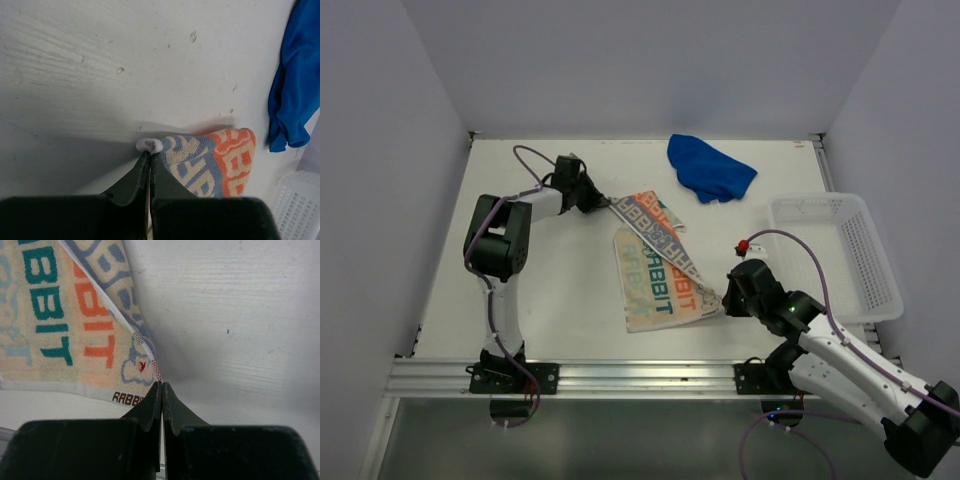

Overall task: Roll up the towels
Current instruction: Flatten the towel

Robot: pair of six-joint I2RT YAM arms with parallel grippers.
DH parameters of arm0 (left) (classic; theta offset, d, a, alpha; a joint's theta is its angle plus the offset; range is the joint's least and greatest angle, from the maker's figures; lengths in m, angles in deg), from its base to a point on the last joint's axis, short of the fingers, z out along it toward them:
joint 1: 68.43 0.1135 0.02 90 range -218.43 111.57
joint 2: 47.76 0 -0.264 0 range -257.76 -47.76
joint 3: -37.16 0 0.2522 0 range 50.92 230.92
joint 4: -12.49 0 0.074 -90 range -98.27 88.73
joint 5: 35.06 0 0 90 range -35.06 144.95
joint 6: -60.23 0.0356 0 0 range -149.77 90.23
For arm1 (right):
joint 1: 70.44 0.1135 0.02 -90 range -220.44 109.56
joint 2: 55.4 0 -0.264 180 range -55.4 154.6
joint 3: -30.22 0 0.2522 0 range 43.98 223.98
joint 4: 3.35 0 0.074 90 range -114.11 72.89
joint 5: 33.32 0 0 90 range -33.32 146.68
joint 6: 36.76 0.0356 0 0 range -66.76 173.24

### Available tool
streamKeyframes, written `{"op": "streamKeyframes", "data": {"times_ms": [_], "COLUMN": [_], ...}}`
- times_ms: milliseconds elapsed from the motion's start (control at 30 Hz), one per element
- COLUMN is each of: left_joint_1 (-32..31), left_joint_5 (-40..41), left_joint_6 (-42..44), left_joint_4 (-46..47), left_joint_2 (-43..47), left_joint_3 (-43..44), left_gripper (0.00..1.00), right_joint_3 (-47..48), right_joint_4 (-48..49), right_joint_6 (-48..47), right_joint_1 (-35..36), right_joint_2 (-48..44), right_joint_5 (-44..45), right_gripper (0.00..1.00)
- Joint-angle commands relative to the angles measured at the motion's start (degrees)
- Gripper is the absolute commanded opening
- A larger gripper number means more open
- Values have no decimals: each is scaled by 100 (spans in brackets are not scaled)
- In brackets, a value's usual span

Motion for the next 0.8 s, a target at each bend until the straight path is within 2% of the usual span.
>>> {"op": "streamKeyframes", "data": {"times_ms": [0,233,433,767], "left_joint_1": [64,56,56,152], "left_joint_5": [24,332,613,1859], "left_joint_6": [367,834,1194,1871], "left_joint_4": [-11,-204,-555,-1399], "left_joint_2": [126,915,1715,3324], "left_joint_3": [216,31,-92,-267], "left_gripper": [0,0,0,0], "right_joint_3": [101,584,1436,2965], "right_joint_4": [48,83,110,48], "right_joint_6": [-94,-393,-744,-1158], "right_joint_1": [-21,-21,-20,-12], "right_joint_2": [-87,89,580,1415], "right_joint_5": [-91,-109,-214,-715], "right_gripper": [0,0,0,0]}}
